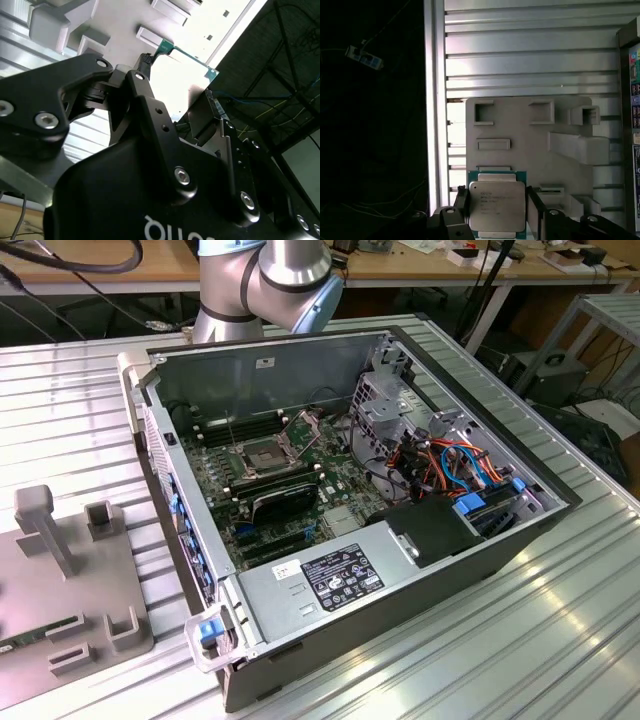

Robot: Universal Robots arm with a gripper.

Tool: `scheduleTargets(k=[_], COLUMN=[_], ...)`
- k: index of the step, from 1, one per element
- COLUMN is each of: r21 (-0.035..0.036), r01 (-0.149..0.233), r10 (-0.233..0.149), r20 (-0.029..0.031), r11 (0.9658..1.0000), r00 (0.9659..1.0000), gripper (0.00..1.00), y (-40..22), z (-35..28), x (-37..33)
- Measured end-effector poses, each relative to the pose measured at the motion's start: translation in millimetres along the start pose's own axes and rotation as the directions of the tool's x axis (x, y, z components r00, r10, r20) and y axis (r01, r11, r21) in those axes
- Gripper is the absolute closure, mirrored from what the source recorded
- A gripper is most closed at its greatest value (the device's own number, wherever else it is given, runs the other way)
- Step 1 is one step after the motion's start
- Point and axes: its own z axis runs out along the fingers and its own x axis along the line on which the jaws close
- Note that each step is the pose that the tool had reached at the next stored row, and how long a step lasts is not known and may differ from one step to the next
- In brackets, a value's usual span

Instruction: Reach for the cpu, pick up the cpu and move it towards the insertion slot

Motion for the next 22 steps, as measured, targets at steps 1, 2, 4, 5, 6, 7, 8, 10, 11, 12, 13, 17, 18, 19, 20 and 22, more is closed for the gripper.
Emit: scheduleTargets(k=[1, 2, 4, 5, 6, 7, 8, 10, 11, 12, 13, 17, 18, 19, 20, 22], r21=[0.0004, 0.0009, 0.001, 0.0011, 0.0012, 0.0012, 0.0014, 0.0018, 0.0023, 0.0025, 0.0024, 0.0025, 0.0027, 0.0026, 0.0024, 0.0025], r01=[0.0, 0.0, 0.0, 0.0, 0.0, 0.0, 0.0, 0.0, 0.0, 0.0, 0.0, 0.0, 0.0, 0.0, 0.0, 0.0], r10=[0.0, 0.0, 0.0, 0.0, 0.0, 0.0, 0.0, 0.0, 0.0, 0.0, 0.0, 0.0, 0.0, 0.0, 0.0, 0.0], r20=[-0.0001, 0.0, 0.0, 0.0, 0.0, 0.0, 0.0, 0.0, 0.0, 0.0001, 0.0002, 0.0001, -0.0002, 0.0, 0.0001, 0.0], r11=[1.0, 1.0, 1.0, 1.0, 1.0, 1.0, 1.0, 1.0, 1.0, 1.0, 1.0, 1.0, 1.0, 1.0, 1.0, 1.0], r00=[1.0, 1.0, 1.0, 1.0, 1.0, 1.0, 1.0, 1.0, 1.0, 1.0, 1.0, 1.0, 1.0, 1.0, 1.0, 1.0], gripper=[0.45, 0.45, 0.45, 0.45, 0.45, 0.45, 0.45, 0.45, 0.45, 0.45, 0.45, 0.45, 0.45, 0.45, 0.45, 0.45], y=[0.0, 0.1, 0.1, 0.1, 0.2, 0.2, 0.2, 0.3, 0.3, 0.3, 0.3, 0.4, 0.5, 0.4, 0.5, 0.6], z=[-1.8, -4.8, -7.3, -9.0, -10.4, -12.3, -13.9, -17.4, -19.6, -20.3, -20.5, -20.8, -21.0, -20.9, -20.9, -21.0], x=[0.0, 0.1, 0.2, 0.2, 0.3, 0.3, 0.3, 0.4, 0.5, 0.5, 0.6, 0.5, -0.2, -1.7, -3.6, -7.1])
